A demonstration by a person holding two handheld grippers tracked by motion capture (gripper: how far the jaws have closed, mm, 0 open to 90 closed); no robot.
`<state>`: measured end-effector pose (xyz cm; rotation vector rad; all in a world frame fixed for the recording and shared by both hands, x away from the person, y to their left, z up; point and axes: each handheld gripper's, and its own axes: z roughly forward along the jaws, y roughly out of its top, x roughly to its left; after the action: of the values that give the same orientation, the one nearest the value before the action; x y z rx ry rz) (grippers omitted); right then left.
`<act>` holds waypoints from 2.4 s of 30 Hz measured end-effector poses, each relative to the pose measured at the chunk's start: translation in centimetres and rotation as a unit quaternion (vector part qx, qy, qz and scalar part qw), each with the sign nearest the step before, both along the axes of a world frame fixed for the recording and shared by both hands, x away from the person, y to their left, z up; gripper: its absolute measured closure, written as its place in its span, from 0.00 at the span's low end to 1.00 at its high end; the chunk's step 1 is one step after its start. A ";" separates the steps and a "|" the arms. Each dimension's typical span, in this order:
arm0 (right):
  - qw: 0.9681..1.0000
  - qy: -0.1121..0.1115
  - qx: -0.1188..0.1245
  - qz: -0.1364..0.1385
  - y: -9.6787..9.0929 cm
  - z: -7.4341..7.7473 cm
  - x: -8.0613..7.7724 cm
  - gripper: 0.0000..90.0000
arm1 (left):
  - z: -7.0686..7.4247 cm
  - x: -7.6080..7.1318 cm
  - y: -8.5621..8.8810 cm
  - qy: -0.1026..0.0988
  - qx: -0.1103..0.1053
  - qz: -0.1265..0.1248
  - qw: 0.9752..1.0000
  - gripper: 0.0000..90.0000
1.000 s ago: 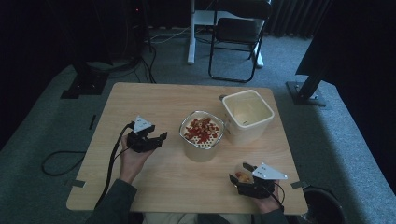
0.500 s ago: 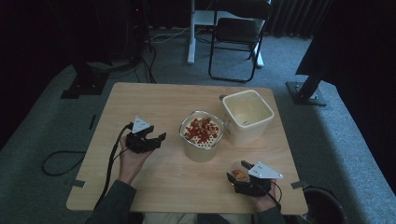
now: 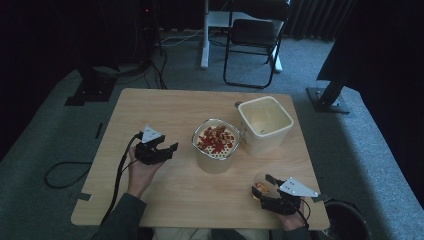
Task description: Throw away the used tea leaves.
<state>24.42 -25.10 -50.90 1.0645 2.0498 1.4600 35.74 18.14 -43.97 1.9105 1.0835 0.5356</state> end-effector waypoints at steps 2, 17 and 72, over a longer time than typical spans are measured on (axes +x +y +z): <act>1.000 0.000 0.005 -0.003 -0.2 0.2 0.0 0.27 | 0.0 0.0 0.0 0.001 0.000 0.000 1.000 0.44; 1.000 -0.010 0.004 -0.015 -0.4 0.3 0.2 0.34 | -0.2 0.1 -0.2 0.002 0.001 -0.003 1.000 0.44; 0.981 -0.112 -0.156 -0.030 8.0 14.4 11.5 0.38 | -0.5 0.1 1.5 0.009 -0.008 0.020 1.000 0.45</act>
<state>35.93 -17.08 -36.47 0.7886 1.9825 1.1253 35.81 19.62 -44.46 1.8860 1.1366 0.5322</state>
